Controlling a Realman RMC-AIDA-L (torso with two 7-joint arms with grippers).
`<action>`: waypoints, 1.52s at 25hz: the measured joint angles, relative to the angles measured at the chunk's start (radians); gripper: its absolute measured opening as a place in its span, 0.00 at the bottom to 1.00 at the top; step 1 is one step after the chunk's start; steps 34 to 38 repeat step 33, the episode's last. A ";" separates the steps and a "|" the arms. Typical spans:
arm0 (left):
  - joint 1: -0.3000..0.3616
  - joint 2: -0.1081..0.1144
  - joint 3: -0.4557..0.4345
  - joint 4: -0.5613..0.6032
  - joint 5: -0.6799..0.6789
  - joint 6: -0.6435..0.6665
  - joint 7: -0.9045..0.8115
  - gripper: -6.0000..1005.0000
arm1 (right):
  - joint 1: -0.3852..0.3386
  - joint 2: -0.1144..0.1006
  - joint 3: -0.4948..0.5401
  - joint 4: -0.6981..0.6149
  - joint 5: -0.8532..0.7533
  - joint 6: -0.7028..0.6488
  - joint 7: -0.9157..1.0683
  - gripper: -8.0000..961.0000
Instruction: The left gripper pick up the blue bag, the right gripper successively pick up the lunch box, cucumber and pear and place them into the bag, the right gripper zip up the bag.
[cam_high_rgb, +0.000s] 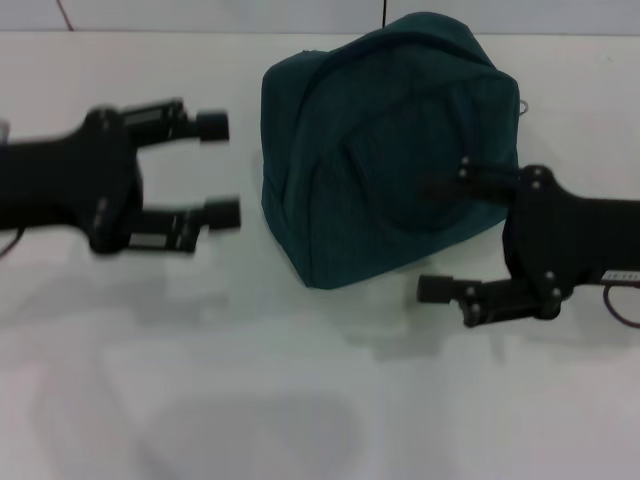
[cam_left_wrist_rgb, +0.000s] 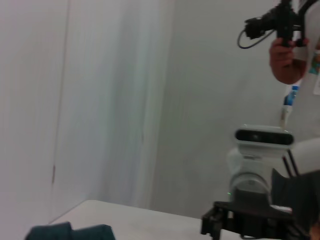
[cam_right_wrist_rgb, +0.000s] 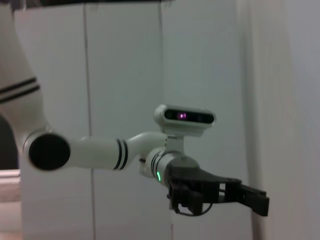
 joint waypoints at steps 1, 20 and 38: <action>0.015 0.000 0.000 -0.020 0.000 0.015 0.037 0.87 | 0.000 0.003 0.000 -0.005 -0.013 0.001 0.001 0.92; 0.021 -0.001 -0.001 -0.170 0.086 0.055 0.238 0.87 | 0.000 0.013 -0.005 -0.009 -0.093 0.016 0.054 0.92; 0.021 -0.002 -0.005 -0.169 0.082 0.062 0.238 0.87 | 0.003 0.033 -0.003 -0.010 -0.108 0.018 0.057 0.92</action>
